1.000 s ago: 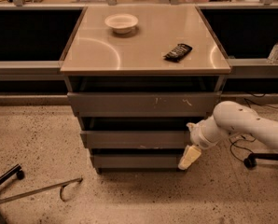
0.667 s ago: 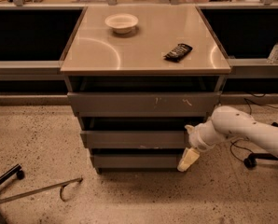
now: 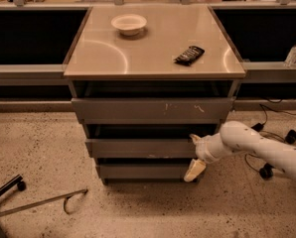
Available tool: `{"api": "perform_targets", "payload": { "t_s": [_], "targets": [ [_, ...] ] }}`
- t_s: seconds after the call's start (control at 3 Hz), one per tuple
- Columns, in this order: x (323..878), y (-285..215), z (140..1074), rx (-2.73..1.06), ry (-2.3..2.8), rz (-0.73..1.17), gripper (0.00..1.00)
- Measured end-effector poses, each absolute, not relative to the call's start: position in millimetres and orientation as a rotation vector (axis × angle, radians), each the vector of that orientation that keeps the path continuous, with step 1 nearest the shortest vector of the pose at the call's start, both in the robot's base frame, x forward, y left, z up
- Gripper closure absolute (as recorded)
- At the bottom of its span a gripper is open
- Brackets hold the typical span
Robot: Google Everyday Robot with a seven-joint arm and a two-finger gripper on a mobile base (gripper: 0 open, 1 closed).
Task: Open middle drawer
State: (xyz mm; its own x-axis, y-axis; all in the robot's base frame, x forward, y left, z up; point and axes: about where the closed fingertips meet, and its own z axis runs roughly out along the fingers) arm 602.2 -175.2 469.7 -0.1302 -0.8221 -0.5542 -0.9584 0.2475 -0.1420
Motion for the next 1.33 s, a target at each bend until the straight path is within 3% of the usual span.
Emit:
{"api": "perform_targets", "payload": {
  "t_s": [1.33],
  "targets": [
    [645, -169, 433, -1.617, 1.956, 0.340, 0.00]
  ]
}}
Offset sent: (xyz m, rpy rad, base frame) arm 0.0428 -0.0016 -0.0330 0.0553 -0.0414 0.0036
